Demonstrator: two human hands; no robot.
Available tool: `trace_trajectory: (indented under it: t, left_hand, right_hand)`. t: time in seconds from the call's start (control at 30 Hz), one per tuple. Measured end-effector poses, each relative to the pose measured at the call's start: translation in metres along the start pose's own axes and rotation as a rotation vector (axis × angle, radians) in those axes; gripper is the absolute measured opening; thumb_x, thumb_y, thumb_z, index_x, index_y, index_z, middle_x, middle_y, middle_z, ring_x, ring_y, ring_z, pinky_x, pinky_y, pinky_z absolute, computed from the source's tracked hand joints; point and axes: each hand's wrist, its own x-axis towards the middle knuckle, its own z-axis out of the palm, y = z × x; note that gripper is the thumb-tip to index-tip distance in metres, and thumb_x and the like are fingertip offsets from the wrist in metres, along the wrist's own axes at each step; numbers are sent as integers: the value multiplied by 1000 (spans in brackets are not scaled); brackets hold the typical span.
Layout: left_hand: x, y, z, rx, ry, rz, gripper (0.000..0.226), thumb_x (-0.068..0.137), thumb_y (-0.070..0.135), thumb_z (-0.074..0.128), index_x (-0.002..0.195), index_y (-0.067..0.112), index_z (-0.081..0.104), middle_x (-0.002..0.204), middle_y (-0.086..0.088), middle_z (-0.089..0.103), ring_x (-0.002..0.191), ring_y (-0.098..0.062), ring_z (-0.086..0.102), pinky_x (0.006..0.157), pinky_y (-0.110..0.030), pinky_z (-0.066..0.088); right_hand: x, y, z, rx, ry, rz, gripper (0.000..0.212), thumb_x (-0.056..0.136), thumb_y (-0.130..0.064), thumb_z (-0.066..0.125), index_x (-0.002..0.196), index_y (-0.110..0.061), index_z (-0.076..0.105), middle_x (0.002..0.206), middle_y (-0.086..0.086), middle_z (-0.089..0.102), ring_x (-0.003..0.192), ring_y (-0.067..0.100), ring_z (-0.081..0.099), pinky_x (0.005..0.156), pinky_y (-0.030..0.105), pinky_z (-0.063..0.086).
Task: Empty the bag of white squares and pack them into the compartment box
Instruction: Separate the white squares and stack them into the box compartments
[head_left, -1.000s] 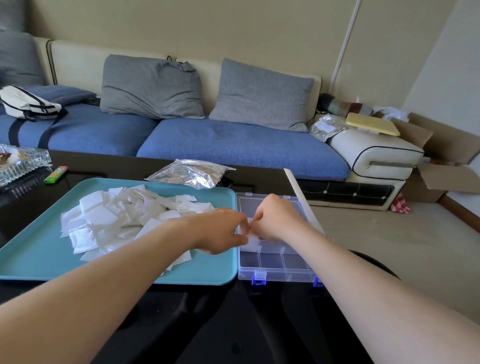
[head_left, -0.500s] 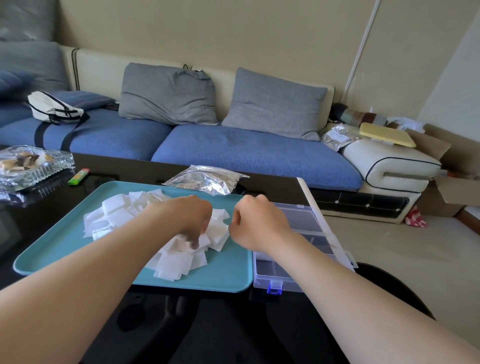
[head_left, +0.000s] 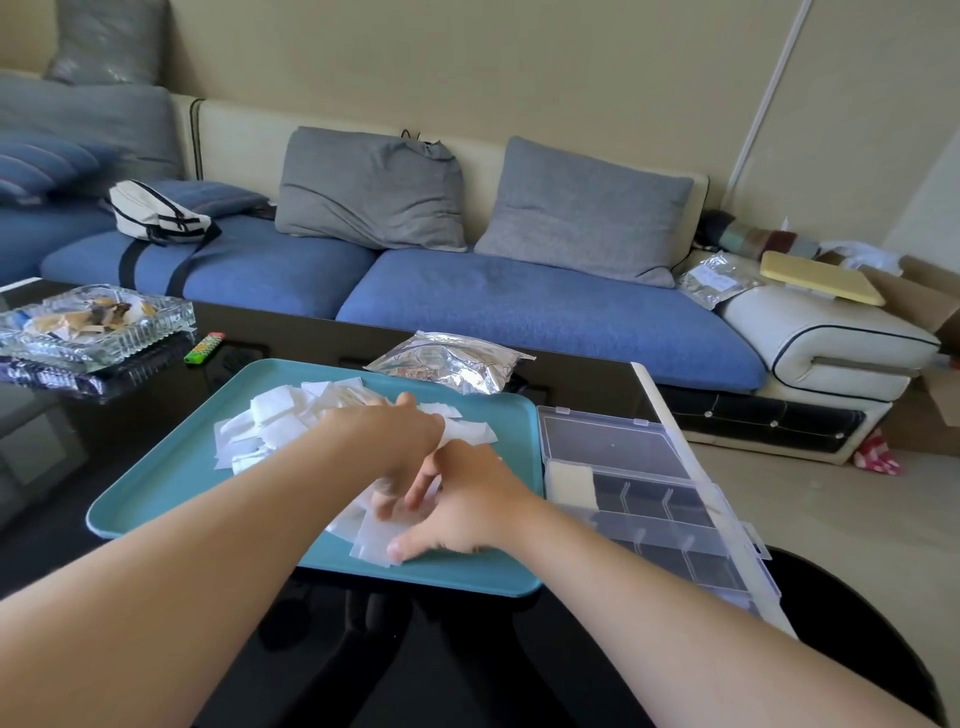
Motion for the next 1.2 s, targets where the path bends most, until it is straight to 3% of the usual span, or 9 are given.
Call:
trace_trajectory:
  t: [0.17,0.33,0.5,0.6,0.7,0.8,0.93,1.07,1.2]
  left_hand:
    - [4,1,-1,-29,-10,7,79,76,10,91,138,20,44,141,-8,37,111,-36,64,97,-47,56]
    - [4,6,-5,-58,55,60,46,87,1,72,128,14,55,136,-10,40,97,-31,65,88,-39,54]
    - [14,1,-1,-117,184,52,54,79,3,84,124,18,58,132,-8,41,88,-24,59,81,-36,51]
    - [20,-3,-2,-274,331,24,51,73,9,90,113,17,59,118,-4,52,100,-26,59,84,-36,54]
    - [21,-1,-4,-411,457,-22,46,71,14,91,107,19,63,106,-3,59,94,-28,63,70,-37,52]
    - [25,1,-1,-560,523,-15,32,75,21,88,101,22,69,98,-2,66,90,-27,66,62,-33,50]
    - [28,3,-3,-818,441,64,8,96,14,64,99,14,71,97,-8,68,74,-24,66,61,-33,57]
    - [28,5,-4,-1211,216,64,28,105,8,43,112,0,69,108,-21,73,86,-32,78,73,-47,66]
    - [28,11,-4,-1365,134,100,29,105,3,42,115,2,70,114,-21,75,93,-27,79,86,-47,64]
  right_hand:
    - [6,7,-2,41,-65,9,17,72,-29,93,79,-21,80,80,-8,76,68,6,64,52,16,44]
    - [9,12,1,57,-15,-25,47,62,-48,98,94,-30,69,93,-18,71,89,2,66,86,29,57]
    - [6,3,8,0,-83,-90,52,76,-42,93,112,-10,71,107,1,71,99,23,66,92,42,58]
    - [5,2,0,-27,-146,-70,44,81,-38,90,105,-3,76,99,5,72,96,26,70,75,33,56]
    - [5,7,-14,-5,-168,4,42,82,-43,89,107,-13,74,79,-6,69,67,14,67,54,20,48]
    - [4,19,-34,90,-187,49,29,92,-37,81,79,-15,66,61,-4,67,53,7,62,52,17,52]
    - [4,38,-51,308,-100,101,14,103,-26,66,102,-13,70,87,5,71,70,14,66,58,27,59]
    - [2,55,-61,371,28,115,7,102,-20,67,104,-15,72,77,4,59,69,18,58,57,31,58]
    - [-5,57,-70,547,201,71,13,101,-12,68,113,-11,74,86,7,69,65,18,66,58,32,59]
